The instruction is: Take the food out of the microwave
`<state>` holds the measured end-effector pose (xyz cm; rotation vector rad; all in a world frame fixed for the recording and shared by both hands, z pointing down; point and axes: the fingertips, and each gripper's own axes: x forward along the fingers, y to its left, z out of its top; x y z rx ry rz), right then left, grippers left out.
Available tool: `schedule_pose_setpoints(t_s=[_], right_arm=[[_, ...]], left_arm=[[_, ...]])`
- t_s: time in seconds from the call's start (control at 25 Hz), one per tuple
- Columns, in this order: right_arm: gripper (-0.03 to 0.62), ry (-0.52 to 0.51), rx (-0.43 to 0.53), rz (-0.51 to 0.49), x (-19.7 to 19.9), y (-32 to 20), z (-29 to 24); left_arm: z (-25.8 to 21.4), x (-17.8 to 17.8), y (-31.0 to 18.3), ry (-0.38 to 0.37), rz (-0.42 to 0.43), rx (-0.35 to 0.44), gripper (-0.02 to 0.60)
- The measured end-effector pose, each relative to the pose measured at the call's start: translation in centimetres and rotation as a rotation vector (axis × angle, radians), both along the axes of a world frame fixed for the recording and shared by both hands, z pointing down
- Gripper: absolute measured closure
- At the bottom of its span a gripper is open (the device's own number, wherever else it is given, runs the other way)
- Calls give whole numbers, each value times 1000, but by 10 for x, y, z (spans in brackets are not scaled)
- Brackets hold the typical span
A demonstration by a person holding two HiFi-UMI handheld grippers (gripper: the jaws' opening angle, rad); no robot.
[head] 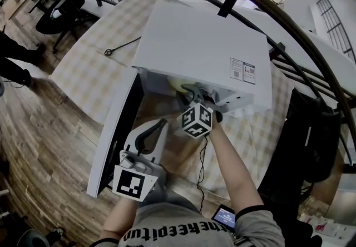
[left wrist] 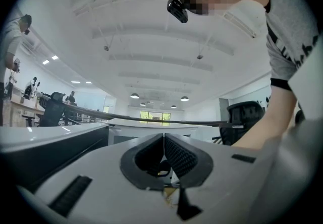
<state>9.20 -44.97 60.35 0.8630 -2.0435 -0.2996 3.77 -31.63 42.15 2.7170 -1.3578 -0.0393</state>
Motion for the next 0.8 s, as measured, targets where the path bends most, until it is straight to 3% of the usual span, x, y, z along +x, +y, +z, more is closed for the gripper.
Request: schedule_pose_setpoints(t_s=[0.12, 0.4, 0.8], right_arm=[[516, -26, -40, 21, 0, 0, -1], [556, -40, 16, 21, -3, 8, -15], [560, -244, 51, 55, -4, 43, -64]], left_arm=[[-2, -1, -1, 3, -3, 6, 571], [-7, -4, -2, 5, -10, 16, 571], [-25, -4, 10, -10, -48, 46, 571]])
